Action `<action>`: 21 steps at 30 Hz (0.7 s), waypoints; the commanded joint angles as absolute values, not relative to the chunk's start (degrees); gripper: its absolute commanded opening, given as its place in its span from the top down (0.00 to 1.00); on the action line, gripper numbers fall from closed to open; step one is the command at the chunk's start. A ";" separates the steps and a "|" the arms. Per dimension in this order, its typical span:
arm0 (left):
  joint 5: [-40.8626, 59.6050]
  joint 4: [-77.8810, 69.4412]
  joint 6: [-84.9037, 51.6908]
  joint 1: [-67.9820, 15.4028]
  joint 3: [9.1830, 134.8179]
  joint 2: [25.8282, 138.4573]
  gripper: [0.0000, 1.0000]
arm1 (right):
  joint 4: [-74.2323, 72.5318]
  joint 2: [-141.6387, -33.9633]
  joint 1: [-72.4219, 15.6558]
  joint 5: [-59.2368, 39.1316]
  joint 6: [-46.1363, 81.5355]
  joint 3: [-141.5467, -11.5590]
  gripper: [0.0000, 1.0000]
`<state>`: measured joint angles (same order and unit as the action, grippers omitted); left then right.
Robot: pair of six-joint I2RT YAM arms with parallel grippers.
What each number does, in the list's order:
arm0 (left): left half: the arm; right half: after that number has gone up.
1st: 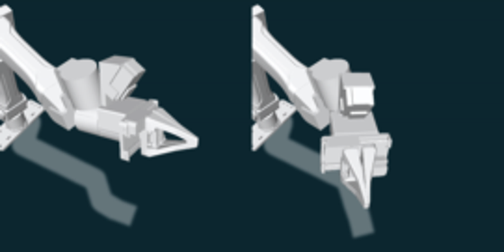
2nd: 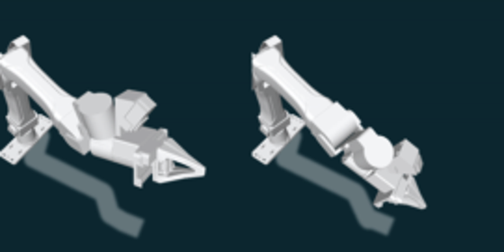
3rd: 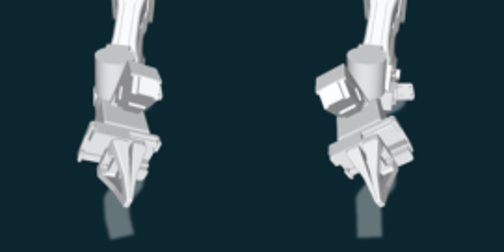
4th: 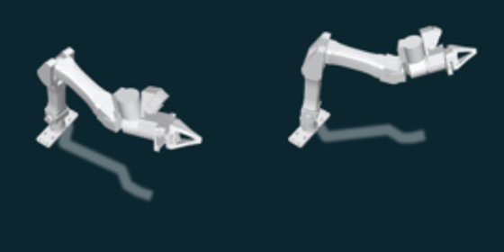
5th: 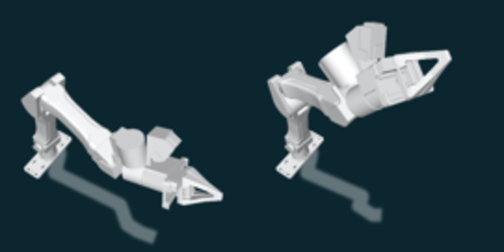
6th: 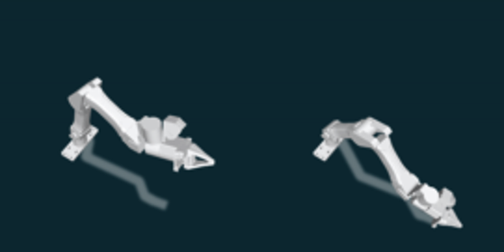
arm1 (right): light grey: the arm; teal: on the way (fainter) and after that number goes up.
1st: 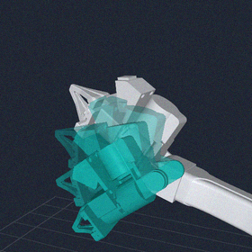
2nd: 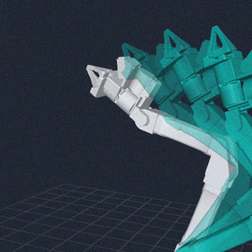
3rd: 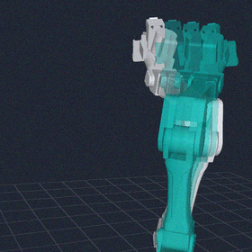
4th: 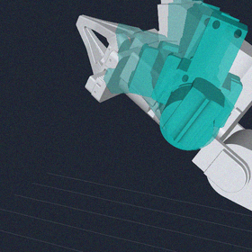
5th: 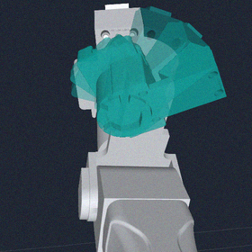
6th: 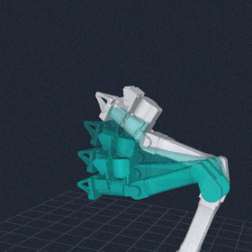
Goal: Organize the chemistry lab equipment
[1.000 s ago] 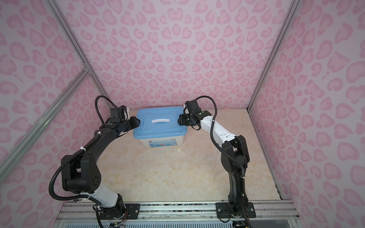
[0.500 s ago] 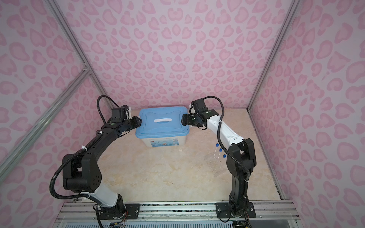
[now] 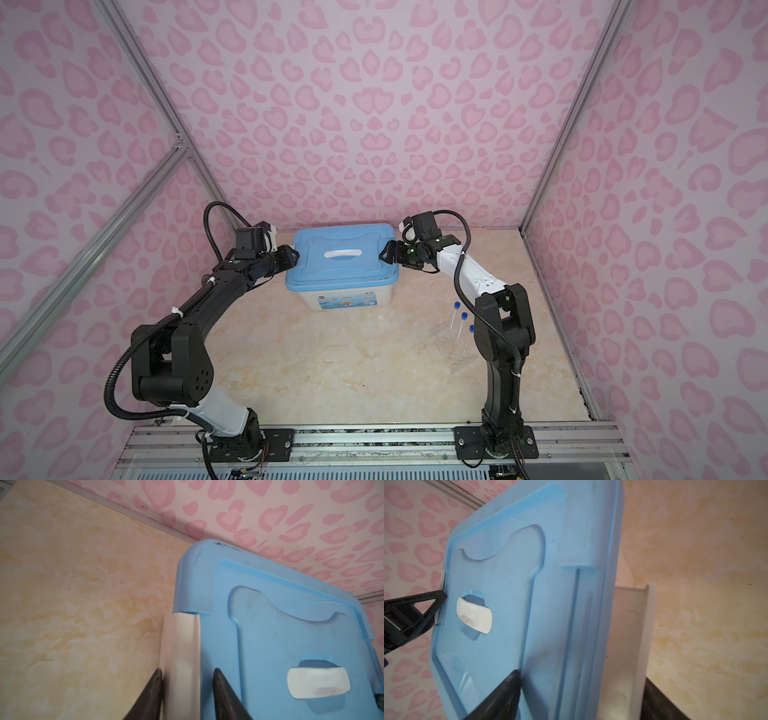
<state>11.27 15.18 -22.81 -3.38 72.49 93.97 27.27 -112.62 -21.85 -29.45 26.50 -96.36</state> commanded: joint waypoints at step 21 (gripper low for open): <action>24.06 18.05 -27.80 -7.82 71.18 91.43 0.60 | 33.53 -109.89 -32.14 -14.54 19.39 -99.39 0.46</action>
<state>7.55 16.64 -25.06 -5.72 71.72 91.83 36.34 -109.71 -30.92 -6.48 21.21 -99.94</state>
